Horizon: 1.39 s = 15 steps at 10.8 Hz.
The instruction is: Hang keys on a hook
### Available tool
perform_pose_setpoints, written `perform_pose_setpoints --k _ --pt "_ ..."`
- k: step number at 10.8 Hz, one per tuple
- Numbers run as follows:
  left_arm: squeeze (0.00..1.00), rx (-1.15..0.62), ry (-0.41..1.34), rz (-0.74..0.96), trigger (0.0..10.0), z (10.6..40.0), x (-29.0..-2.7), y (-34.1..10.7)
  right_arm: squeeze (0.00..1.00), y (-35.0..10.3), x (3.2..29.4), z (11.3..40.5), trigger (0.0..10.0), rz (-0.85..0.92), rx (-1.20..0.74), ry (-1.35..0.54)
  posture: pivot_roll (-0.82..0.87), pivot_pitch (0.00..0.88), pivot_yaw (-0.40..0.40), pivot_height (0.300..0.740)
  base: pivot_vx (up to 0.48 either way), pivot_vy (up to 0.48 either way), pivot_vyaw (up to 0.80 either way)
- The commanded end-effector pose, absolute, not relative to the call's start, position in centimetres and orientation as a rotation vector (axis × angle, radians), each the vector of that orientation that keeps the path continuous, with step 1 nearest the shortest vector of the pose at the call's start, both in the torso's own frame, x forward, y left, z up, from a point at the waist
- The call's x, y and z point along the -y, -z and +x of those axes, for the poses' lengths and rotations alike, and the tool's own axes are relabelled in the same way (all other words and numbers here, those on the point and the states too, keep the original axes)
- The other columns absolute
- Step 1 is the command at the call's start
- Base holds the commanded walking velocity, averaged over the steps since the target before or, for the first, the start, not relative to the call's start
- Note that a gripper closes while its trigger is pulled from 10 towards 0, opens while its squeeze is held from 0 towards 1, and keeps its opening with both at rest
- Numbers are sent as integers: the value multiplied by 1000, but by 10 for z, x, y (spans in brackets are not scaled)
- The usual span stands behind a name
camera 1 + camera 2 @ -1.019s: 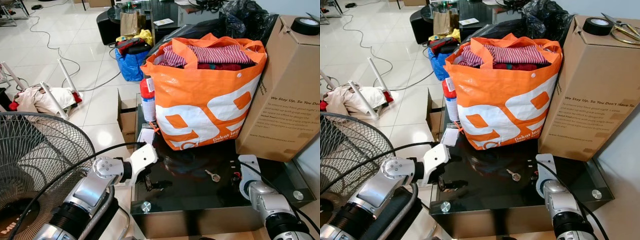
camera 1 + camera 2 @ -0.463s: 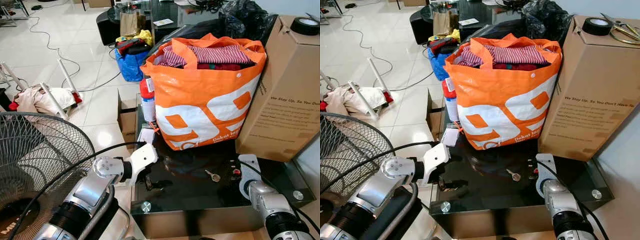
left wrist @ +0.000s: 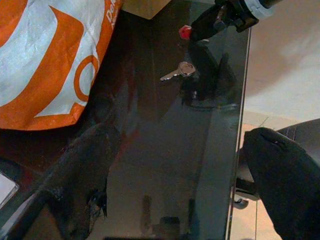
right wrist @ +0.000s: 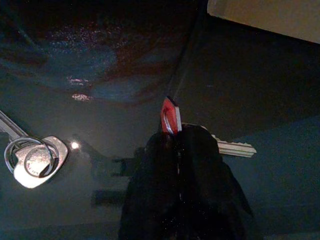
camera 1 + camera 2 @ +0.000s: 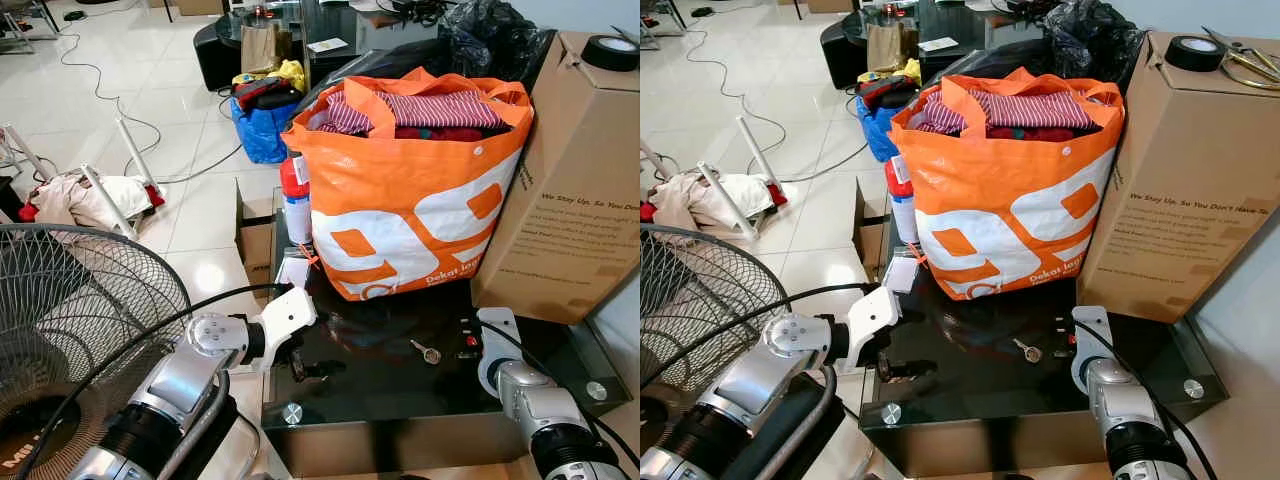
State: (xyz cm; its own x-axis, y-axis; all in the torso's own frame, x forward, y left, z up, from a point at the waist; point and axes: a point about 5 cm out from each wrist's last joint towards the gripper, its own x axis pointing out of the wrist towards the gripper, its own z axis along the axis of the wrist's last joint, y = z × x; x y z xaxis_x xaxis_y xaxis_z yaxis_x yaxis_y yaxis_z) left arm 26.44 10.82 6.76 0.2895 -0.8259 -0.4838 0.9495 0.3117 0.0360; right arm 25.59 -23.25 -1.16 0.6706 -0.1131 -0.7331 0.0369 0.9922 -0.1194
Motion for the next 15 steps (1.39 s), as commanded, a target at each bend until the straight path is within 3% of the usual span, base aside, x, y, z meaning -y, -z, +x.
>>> perform_pose_setpoints --k 1,2,3,4,5,11,12,13,15 --pt "0 -418 1225 377 10000 266 -108 -68 0 16 232 251 0 -84 -857 82 -156 0 72 740 0 0 0" --pt "0 -418 1222 374 10000 266 -108 -68 0 17 232 250 0 -71 -859 84 -156 0 71 740 0 0 0" --pt "0 -417 1222 373 10000 266 -108 -68 0 16 231 251 1020 -76 -856 77 -157 0 68 740 0 0 0" --pt "0 -418 1221 372 10000 266 -108 -68 0 16 231 252 10000 -90 -859 71 -157 0 68 740 0 0 0" --pt "0 -417 1221 373 10000 266 -108 -68 1000 16 230 251 10000 -78 -863 65 -155 0 67 740 0 0 0" --pt "0 -416 1227 375 10000 266 -105 -67 1000 13 234 248 10000 -79 -867 59 -161 0 69 740 0 0 0" --pt "0 -415 1227 373 10000 265 -105 -67 467 12 236 248 10000 -94 -863 62 -162 0 68 740 0 0 0" --pt "0 -414 1227 371 10000 265 -104 -67 0 10 237 249 10000 -98 -857 67 -161 0 65 740 0 0 0" --pt "0 -413 1226 370 10000 265 -104 -67 0 7 236 251 10000 -97 -834 66 -161 0 62 740 0 0 0"
